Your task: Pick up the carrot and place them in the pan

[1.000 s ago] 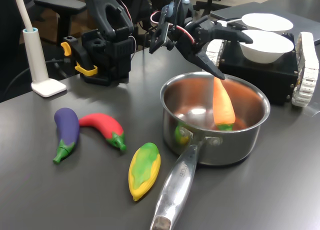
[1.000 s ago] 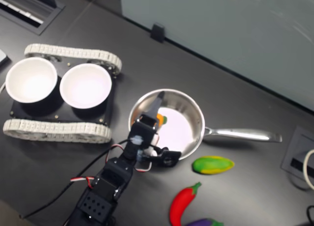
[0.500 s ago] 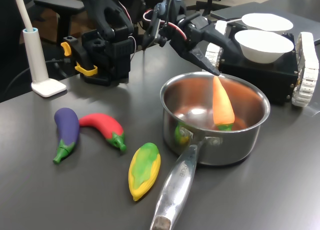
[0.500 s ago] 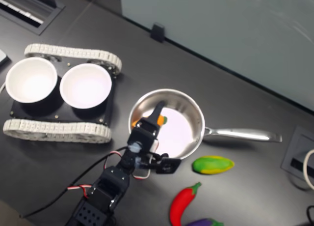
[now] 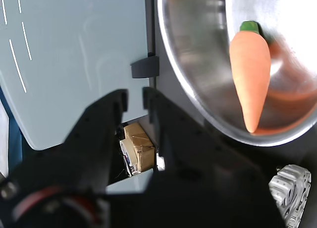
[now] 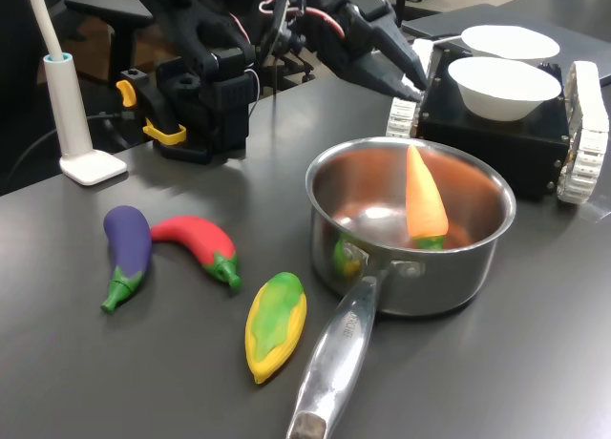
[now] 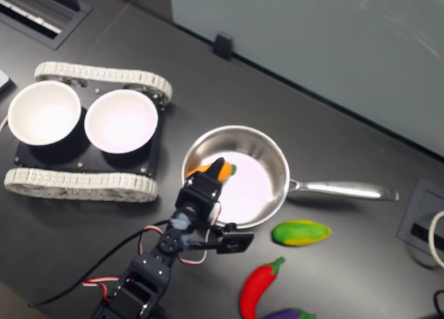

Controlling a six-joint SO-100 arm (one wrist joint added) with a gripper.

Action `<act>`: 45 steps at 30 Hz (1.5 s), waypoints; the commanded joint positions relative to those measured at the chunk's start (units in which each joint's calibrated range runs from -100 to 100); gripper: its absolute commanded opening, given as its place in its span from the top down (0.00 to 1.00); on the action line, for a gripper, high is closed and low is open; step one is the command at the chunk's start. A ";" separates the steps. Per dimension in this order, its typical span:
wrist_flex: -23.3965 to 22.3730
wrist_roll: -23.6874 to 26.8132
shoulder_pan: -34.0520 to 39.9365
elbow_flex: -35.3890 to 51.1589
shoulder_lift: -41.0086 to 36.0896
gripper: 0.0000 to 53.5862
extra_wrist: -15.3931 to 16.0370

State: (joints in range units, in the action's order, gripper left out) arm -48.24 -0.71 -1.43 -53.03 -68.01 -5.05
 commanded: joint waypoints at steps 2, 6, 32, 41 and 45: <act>-0.93 0.93 0.63 1.65 -5.67 1.00 -0.66; -3.06 1.56 0.86 2.01 -8.71 1.00 -0.50; -25.32 -0.05 4.41 7.10 -20.60 1.00 1.35; -34.62 -1.86 3.15 6.10 -25.58 1.00 1.44; -37.44 -2.30 1.54 4.92 -26.08 1.00 2.70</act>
State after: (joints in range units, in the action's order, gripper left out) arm -83.26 -2.22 2.20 -51.13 -93.27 -3.76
